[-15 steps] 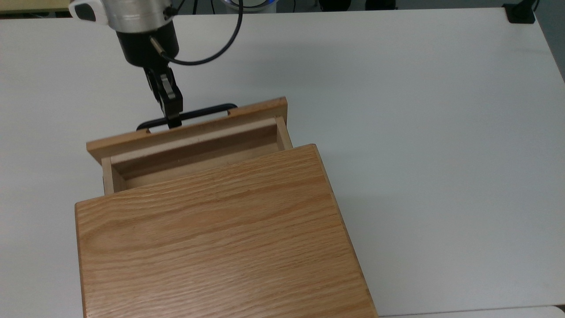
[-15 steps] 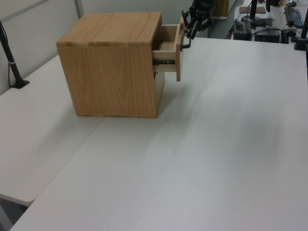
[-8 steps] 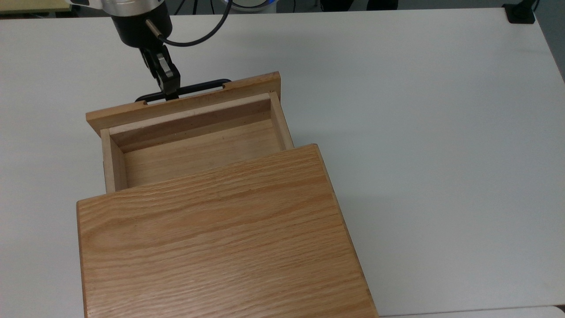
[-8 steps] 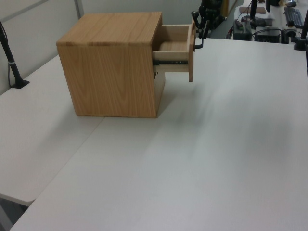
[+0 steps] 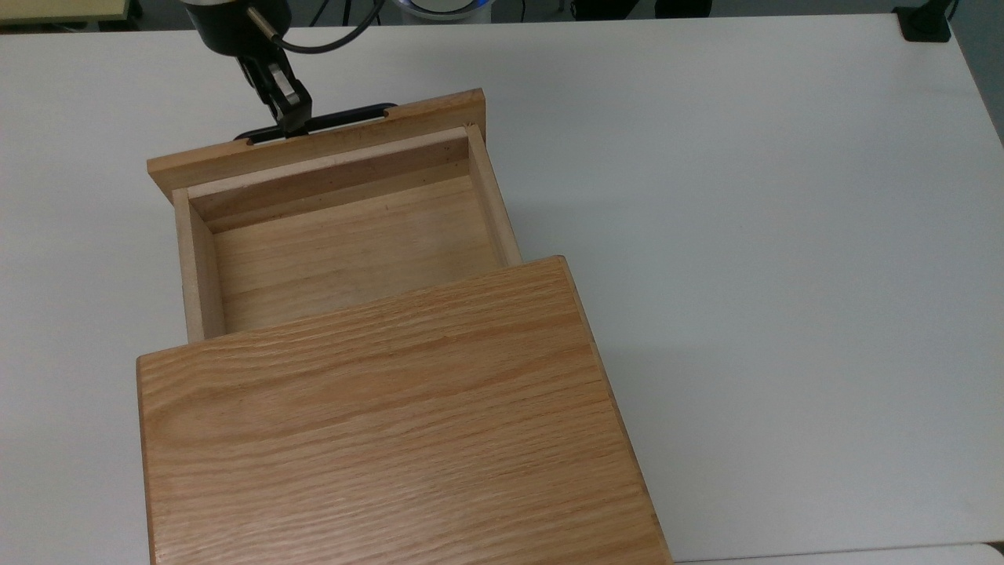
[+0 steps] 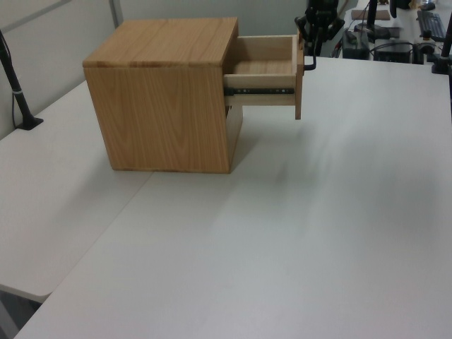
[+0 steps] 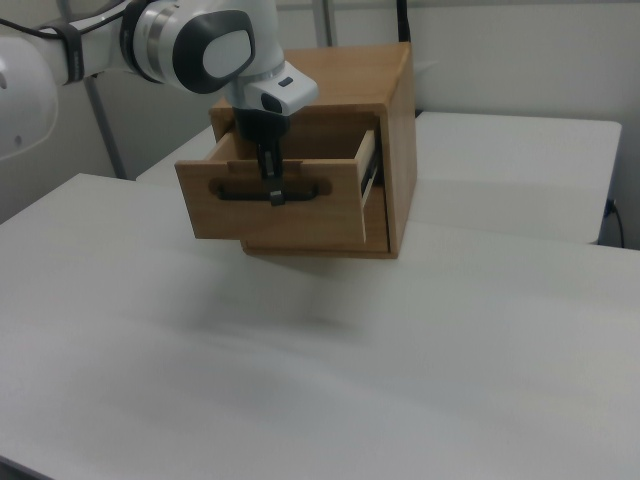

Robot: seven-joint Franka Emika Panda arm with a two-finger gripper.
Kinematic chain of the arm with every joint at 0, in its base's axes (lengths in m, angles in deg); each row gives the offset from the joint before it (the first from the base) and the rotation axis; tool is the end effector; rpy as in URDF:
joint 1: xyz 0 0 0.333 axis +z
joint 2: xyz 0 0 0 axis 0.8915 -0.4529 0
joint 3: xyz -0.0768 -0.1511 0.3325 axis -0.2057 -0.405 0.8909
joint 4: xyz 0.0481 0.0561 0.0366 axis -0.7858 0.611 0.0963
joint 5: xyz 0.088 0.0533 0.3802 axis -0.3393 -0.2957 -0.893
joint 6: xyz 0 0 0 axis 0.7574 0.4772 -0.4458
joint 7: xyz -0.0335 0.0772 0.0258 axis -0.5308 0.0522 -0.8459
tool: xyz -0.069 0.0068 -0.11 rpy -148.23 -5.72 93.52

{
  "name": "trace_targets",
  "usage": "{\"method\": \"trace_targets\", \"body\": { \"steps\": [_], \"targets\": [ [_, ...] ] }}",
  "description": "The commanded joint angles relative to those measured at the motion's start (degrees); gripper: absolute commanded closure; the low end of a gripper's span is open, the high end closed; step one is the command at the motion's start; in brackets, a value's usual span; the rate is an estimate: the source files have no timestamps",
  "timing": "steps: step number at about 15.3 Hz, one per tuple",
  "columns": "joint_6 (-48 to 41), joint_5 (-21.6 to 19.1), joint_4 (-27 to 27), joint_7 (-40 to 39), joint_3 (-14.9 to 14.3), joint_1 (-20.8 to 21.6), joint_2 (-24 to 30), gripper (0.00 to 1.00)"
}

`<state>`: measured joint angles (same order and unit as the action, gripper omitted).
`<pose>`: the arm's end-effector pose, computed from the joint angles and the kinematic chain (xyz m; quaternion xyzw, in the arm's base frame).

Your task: Open the drawer by sliding it

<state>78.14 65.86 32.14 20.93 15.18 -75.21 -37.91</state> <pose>0.6354 -0.0986 0.6070 -0.8921 0.4478 -0.0345 0.0506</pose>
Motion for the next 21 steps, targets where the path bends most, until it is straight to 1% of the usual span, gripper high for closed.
{"method": "trace_targets", "body": {
  "steps": [1, 2, 7, 10, 13, 15, 17, 18, 19, 21],
  "targets": [
    [-2.9, -0.3, 2.2, -6.6, 0.7, 0.1, 4.0, 0.23],
    [-2.9, -0.3, 2.2, -6.6, 0.6, 0.0, 4.0, 0.01],
    [-3.0, -0.4, 2.0, -7.7, 0.1, -0.7, 5.4, 0.0],
    [-5.8, -0.9, 2.1, -15.6, 0.1, -1.0, 8.2, 0.0],
    [-7.6, -0.5, 2.9, -19.1, 0.0, -0.2, 10.0, 0.0],
    [-7.5, 0.5, 4.9, -20.1, -0.2, 1.9, 11.1, 0.0],
    [-7.2, 3.3, 6.6, -25.2, -2.5, 5.8, 11.9, 0.0],
    [-7.3, 4.0, 6.7, -28.0, -4.1, 7.9, 11.9, 0.0],
    [-7.3, 4.2, 6.7, -32.3, -4.8, 9.3, 11.9, 0.0],
    [-7.3, 4.5, 6.8, -37.5, -4.9, 9.3, 11.5, 0.0]
  ]
}}
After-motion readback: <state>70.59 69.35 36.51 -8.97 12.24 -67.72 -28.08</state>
